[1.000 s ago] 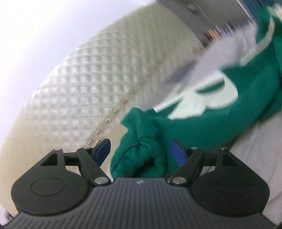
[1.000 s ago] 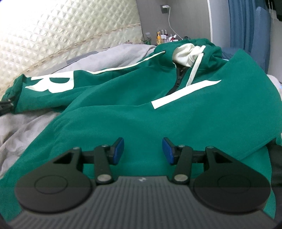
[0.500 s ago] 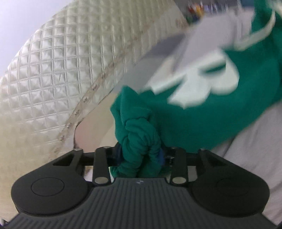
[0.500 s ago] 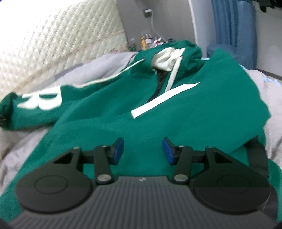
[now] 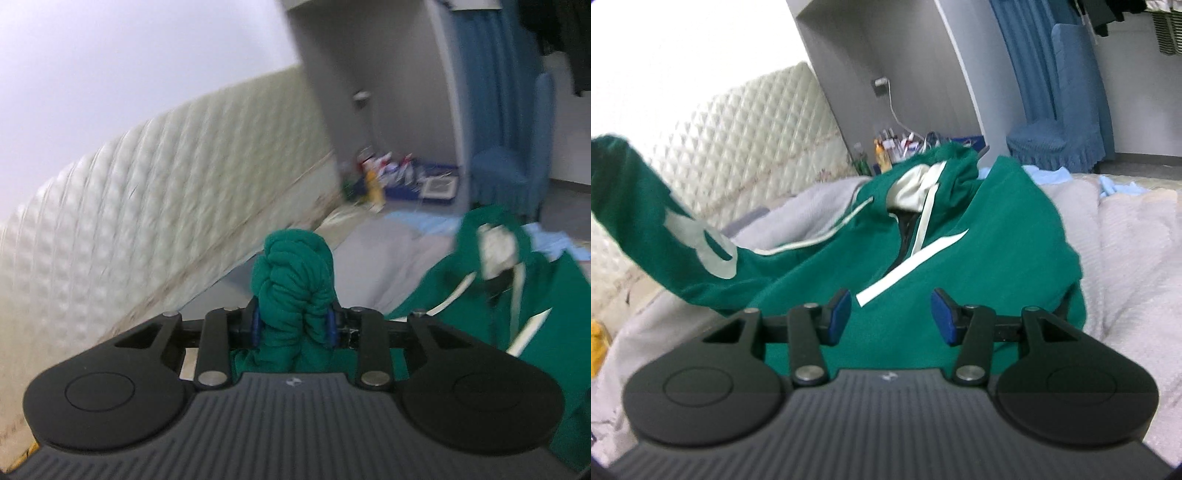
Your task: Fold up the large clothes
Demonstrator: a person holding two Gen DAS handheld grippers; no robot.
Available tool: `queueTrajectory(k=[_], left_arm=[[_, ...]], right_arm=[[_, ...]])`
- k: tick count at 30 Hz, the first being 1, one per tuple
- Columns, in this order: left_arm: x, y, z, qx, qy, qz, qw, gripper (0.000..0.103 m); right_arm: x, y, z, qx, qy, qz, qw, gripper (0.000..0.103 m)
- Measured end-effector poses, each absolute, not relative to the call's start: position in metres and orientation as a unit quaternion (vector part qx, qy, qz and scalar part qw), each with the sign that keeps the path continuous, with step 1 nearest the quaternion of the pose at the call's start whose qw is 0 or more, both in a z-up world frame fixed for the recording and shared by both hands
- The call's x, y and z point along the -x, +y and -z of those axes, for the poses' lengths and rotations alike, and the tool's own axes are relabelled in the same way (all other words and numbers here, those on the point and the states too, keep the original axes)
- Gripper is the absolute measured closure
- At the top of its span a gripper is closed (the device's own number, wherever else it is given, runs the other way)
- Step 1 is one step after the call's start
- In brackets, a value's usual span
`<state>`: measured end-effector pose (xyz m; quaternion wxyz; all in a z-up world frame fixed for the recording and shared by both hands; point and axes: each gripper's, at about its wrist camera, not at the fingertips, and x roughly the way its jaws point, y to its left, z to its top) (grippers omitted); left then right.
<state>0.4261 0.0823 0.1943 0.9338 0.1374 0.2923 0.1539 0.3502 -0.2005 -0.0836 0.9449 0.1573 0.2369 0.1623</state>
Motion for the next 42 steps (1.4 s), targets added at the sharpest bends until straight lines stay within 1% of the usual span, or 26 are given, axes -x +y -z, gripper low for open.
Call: queueTrajectory(k=[3,7,12,14,18,20,22,24,26,30,37,42], left_arm=[[-0.432,0.012,-0.199,-0.154,0.280,-0.120,0.940,0.067],[-0.435,-0.077,-0.182,-0.167,0.281,-0.067,0.943,0.067],[-0.441,-0.168,-0.137,-0.165,0.303,-0.003,0.939,0.067],[-0.445,-0.191,-0.112,-0.158,0.320,0.013,0.934,0.067],[-0.446,-0.211,-0.060,-0.136,0.352,0.041,0.925,0.067],[-0.444,-0.215,-0.044,-0.121,0.362,0.051,0.923,0.066],[-0.440,-0.207,-0.034,-0.099,0.371,0.061,0.921,0.060],[-0.435,-0.203,-0.028,-0.081,0.381,0.075,0.918,0.047],[-0.433,-0.192,-0.023,-0.057,0.387,0.098,0.915,0.042],[-0.415,-0.166,-0.016,-0.007,0.372,0.119,0.920,0.030],[-0.382,-0.103,0.011,0.039,0.334,0.127,0.933,0.028],[-0.393,-0.060,0.046,0.038,0.325,0.080,0.942,0.028]], right_arm=[[-0.341,-0.214,0.082,-0.167,0.225,-0.162,0.946,0.052],[-0.329,-0.237,0.085,-0.189,0.219,-0.154,0.945,0.051],[-0.323,-0.265,0.089,-0.220,0.204,-0.133,0.945,0.050],[-0.323,-0.274,0.093,-0.222,0.206,-0.119,0.946,0.050],[-0.327,-0.297,0.104,-0.252,0.214,-0.095,0.939,0.050],[-0.329,-0.306,0.109,-0.267,0.217,-0.084,0.935,0.050],[-0.330,-0.310,0.112,-0.272,0.216,-0.074,0.935,0.050],[-0.332,-0.313,0.113,-0.279,0.215,-0.065,0.934,0.050],[-0.333,-0.316,0.114,-0.280,0.212,-0.059,0.934,0.050],[-0.331,-0.319,0.112,-0.273,0.203,-0.041,0.940,0.050],[-0.327,-0.292,0.102,-0.226,0.183,-0.072,0.954,0.050],[-0.333,-0.260,0.097,-0.188,0.186,-0.116,0.958,0.050]])
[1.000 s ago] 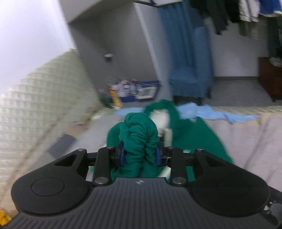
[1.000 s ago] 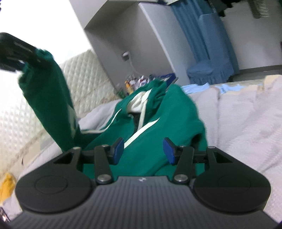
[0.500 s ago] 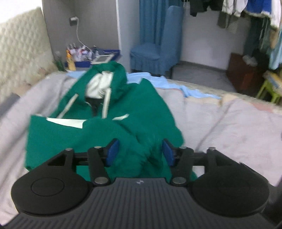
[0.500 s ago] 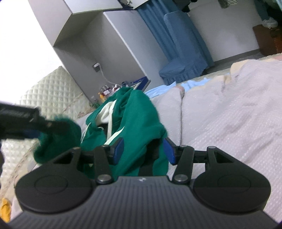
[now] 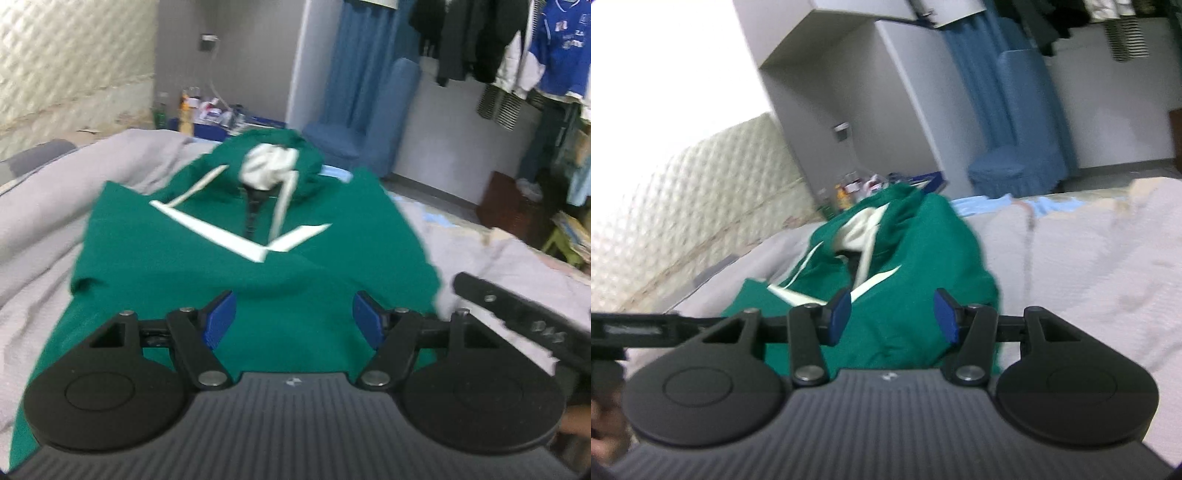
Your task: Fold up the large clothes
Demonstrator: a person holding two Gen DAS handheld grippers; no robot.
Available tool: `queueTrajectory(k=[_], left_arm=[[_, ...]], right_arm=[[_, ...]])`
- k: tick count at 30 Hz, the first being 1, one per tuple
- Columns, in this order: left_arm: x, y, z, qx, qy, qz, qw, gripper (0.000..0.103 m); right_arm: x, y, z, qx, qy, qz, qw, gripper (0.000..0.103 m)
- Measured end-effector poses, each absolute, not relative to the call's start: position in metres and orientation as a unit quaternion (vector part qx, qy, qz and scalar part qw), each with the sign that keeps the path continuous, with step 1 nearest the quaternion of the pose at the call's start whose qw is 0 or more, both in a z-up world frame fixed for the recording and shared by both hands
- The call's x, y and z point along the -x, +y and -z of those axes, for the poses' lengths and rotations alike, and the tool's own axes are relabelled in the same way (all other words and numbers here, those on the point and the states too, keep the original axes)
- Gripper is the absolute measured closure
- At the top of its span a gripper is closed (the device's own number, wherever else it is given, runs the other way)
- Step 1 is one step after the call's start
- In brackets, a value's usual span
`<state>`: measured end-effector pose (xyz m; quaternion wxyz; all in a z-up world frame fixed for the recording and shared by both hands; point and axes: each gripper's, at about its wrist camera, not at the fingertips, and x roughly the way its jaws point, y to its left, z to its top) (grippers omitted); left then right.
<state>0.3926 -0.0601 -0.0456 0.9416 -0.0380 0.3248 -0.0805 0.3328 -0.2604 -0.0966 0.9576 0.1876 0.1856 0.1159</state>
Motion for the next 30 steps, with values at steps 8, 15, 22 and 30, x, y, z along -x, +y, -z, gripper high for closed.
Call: queueTrajectory(k=[8,15,22,30], left_arm=[[-0.419,-0.015,0.087,0.027,0.296,0.048,0.954,0.028],[-0.447,0.007,0.135,0.029,0.324,0.030,0.945,0.028],[-0.472,0.006,0.167,0.014,0.360,0.019,0.933,0.028],[-0.471,0.008,0.161,0.029,0.352,0.025,0.935,0.026]], right_arm=[[-0.358,-0.208,0.105,-0.126,0.211,-0.165,0.955,0.064],[-0.381,-0.179,0.124,-0.074,0.227,-0.177,0.955,0.066],[-0.411,-0.173,0.162,-0.047,0.298,-0.143,0.943,0.070],[-0.409,-0.171,0.166,-0.030,0.293,-0.140,0.945,0.070]])
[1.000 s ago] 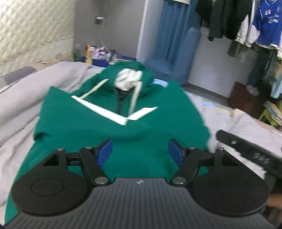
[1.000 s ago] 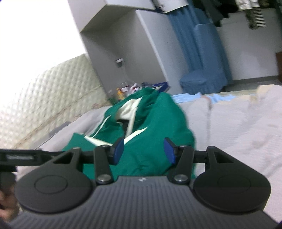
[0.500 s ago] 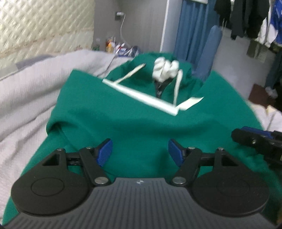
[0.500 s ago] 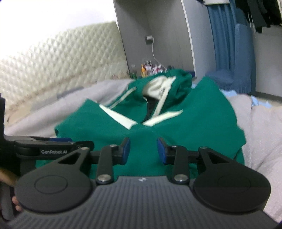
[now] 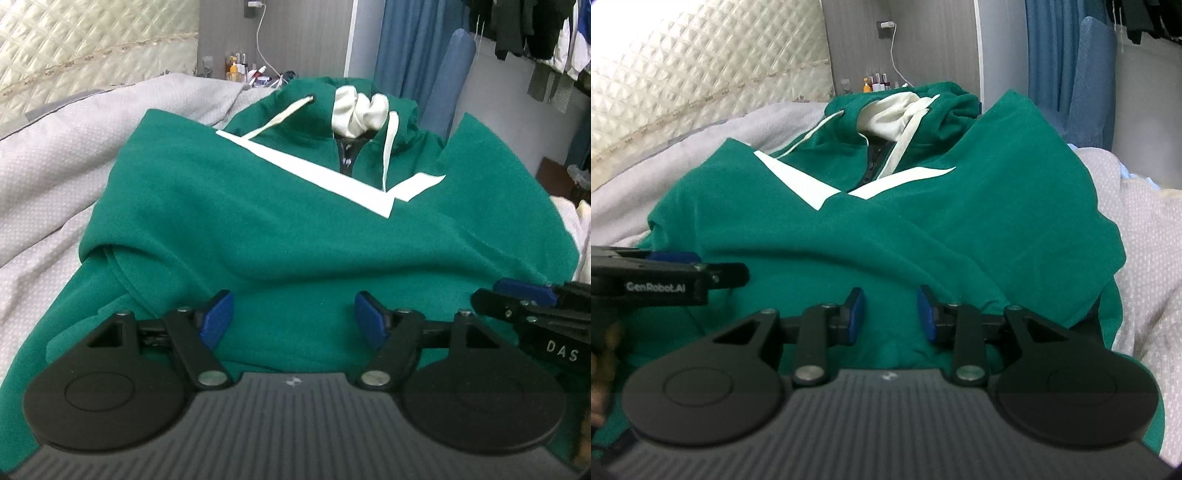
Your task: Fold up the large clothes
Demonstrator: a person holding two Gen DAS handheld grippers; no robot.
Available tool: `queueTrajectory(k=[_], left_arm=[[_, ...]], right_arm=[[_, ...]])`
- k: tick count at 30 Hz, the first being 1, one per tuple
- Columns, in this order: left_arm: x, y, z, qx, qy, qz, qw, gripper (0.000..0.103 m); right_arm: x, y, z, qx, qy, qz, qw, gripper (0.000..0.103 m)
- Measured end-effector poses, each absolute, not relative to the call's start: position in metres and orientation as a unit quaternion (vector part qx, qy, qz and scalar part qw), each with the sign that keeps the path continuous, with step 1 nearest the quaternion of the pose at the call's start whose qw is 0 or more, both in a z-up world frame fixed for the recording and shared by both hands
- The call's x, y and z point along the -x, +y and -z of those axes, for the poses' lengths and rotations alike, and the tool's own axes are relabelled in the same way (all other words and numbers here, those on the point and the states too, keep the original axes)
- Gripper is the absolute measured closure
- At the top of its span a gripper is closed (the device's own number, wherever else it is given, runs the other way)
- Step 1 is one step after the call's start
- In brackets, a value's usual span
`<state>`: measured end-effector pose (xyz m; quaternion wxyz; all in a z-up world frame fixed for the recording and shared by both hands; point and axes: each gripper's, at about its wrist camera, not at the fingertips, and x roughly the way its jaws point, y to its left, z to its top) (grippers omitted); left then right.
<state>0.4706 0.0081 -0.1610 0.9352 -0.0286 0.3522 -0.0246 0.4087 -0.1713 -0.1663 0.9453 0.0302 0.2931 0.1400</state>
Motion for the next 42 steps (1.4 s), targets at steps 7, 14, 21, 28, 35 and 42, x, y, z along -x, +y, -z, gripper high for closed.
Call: queueTrajectory(k=[7,14,21,28,35,42], left_arm=[[-0.443,0.009,0.130,0.062,0.330,0.043,0.941,0.026],[-0.407,0.011,0.092,0.090,0.299,0.055,0.949,0.025],[-0.364,-0.005,0.068,0.050,0.281,0.054,0.957,0.024],[-0.328,-0.023,0.053,0.030,0.256,0.066,0.964,0.023],[-0.363,-0.017,0.050,0.039,0.270,0.071,0.959,0.023],[-0.511,0.012,0.051,0.121,0.271,0.088,0.951,0.021]], right_arm=[[-0.399,-0.178,0.144,-0.064,0.274,-0.149,0.948,0.068],[-0.382,-0.185,0.112,-0.103,0.251,-0.147,0.951,0.066],[-0.347,-0.182,0.091,-0.074,0.233,-0.150,0.958,0.066],[-0.314,-0.188,0.070,-0.071,0.207,-0.153,0.964,0.066],[-0.335,-0.203,0.053,-0.091,0.222,-0.157,0.958,0.066],[-0.471,-0.202,0.024,-0.036,0.198,-0.165,0.966,0.066]])
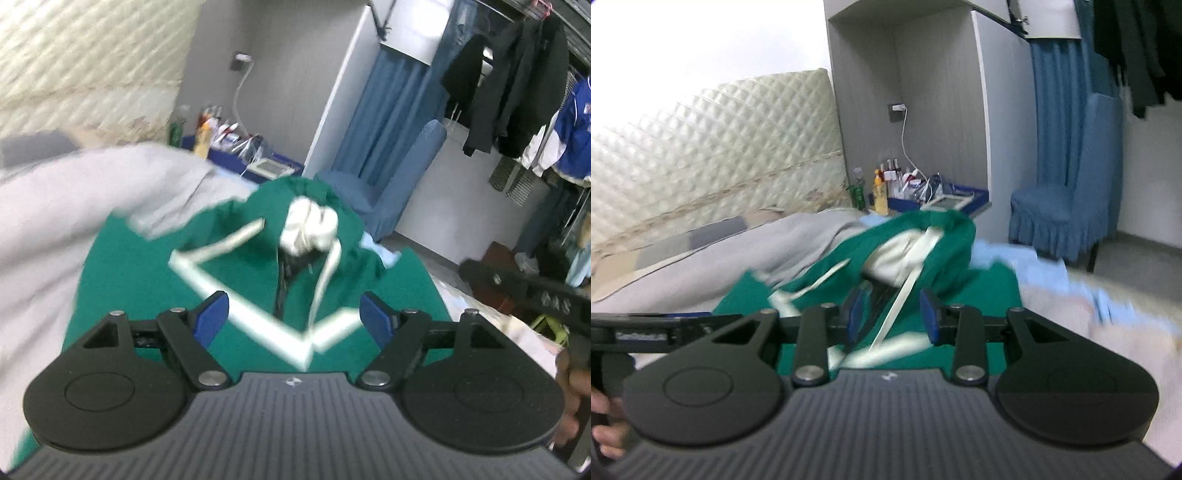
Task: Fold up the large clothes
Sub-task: 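Grasp the hood with the left gripper while the right gripper grasps it too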
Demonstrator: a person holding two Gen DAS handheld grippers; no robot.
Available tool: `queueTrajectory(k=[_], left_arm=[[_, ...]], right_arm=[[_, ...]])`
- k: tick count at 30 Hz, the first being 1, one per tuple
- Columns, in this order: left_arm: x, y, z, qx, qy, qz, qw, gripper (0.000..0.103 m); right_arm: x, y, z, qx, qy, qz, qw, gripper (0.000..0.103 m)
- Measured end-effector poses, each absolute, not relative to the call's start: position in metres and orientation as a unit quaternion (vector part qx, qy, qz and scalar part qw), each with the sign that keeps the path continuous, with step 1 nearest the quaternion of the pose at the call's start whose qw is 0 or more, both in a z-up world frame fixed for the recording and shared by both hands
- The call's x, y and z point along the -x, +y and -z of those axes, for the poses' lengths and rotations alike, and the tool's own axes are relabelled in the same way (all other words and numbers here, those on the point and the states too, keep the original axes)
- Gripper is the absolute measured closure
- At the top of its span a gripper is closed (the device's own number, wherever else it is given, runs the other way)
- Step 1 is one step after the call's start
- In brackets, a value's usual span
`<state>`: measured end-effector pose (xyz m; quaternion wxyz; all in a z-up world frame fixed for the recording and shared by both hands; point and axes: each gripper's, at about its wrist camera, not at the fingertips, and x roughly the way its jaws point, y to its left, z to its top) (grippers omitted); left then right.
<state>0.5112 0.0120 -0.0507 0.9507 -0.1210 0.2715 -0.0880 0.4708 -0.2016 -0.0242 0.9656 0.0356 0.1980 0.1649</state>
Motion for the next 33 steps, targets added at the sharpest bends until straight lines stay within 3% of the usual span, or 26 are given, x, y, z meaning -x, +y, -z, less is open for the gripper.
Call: queueTrajectory(k=[2,4,8,15,23,25,27,28,30,33], left_arm=[[-0.561,0.009,0.053,0.084,0.261,0.094,0.957,0.021],[-0.616,0.011,0.061,0.074,0.260,0.106,0.957,0.021],[-0.720,0.018,0.082,0.081,0.267,0.111,0.954,0.021],[-0.864,0.034,0.108,0.143,0.291,0.127,0.937,0.021],[-0.919,0.011,0.130,0.138,0.350,0.138,0.916,0.024],[-0.921,0.004,0.136,0.127,0.362,0.147,0.912,0.037],[-0.926,-0.004,0.141,0.115,0.381,0.145,0.906,0.055],[-0.927,-0.007,0.141,0.104,0.386,0.141,0.906,0.059],[-0.929,-0.011,0.136,0.095,0.397,0.132,0.903,0.082],[-0.927,-0.007,0.118,0.090,0.395,0.124,0.906,0.089]], right_arm=[[-0.527,-0.203,0.027,-0.049,0.200,-0.161,0.965,0.065],[-0.578,-0.204,0.035,-0.068,0.205,-0.154,0.964,0.058],[-0.675,-0.207,0.060,-0.098,0.206,-0.130,0.965,0.036],[-0.783,-0.208,0.102,-0.126,0.243,-0.098,0.957,0.037],[-0.829,-0.233,0.145,-0.238,0.288,-0.066,0.925,0.036],[-0.832,-0.237,0.149,-0.261,0.294,-0.078,0.916,0.045],[-0.834,-0.238,0.148,-0.272,0.303,-0.092,0.909,0.074],[-0.833,-0.236,0.145,-0.270,0.303,-0.096,0.909,0.080],[-0.829,-0.230,0.133,-0.249,0.281,-0.094,0.922,0.091],[-0.829,-0.223,0.112,-0.223,0.271,-0.110,0.930,0.095]])
